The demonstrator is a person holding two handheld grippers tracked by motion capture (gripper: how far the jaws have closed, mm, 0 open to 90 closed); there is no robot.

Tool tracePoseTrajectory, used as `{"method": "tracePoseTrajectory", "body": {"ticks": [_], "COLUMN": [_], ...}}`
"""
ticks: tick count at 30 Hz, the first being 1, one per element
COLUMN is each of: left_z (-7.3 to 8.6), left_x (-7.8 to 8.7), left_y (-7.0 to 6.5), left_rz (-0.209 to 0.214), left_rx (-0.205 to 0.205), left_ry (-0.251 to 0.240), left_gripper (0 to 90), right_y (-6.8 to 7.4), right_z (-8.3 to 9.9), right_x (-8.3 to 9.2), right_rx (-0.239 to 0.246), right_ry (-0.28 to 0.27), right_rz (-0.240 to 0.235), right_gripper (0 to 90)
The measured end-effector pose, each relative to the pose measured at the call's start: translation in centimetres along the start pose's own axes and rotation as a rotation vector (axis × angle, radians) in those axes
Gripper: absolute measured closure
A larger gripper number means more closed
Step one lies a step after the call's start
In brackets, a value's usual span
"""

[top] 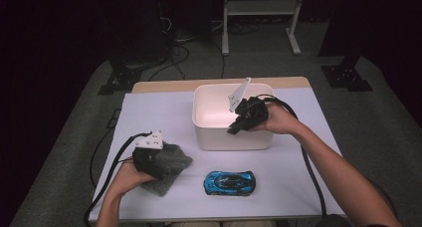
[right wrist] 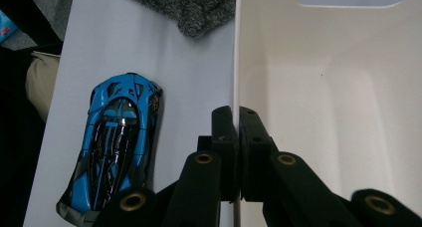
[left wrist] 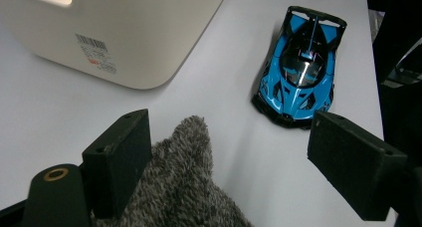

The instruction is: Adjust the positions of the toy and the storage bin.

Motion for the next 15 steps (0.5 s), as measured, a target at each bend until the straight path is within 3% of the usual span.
{"method": "tracePoseTrajectory", "body": {"ticks": [15], "left_z": [0.14], "left_x": [-0.10], "left_y": [-0.04], "left_rz": [0.004], "left_rx": [-0.007], "left_ry": [0.008], "left_gripper": [16.6], "right_y": [0.73], "right_z": [-0.24], "right_x": [-0.51], "right_rx": [0.003], "right_ry": [0.015], "right_rz": [-0.002], "right_gripper": [86.4]}}
Point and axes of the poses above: each handheld gripper's, and its own axes: x roughly backward along the jaws, z roughly out of its underside, y roughly to its left, the point moved 9 cm from there along -x, roughly forward along the jaws, and after that the axes turned 15 degrees about -z, right-handed, at the moved point
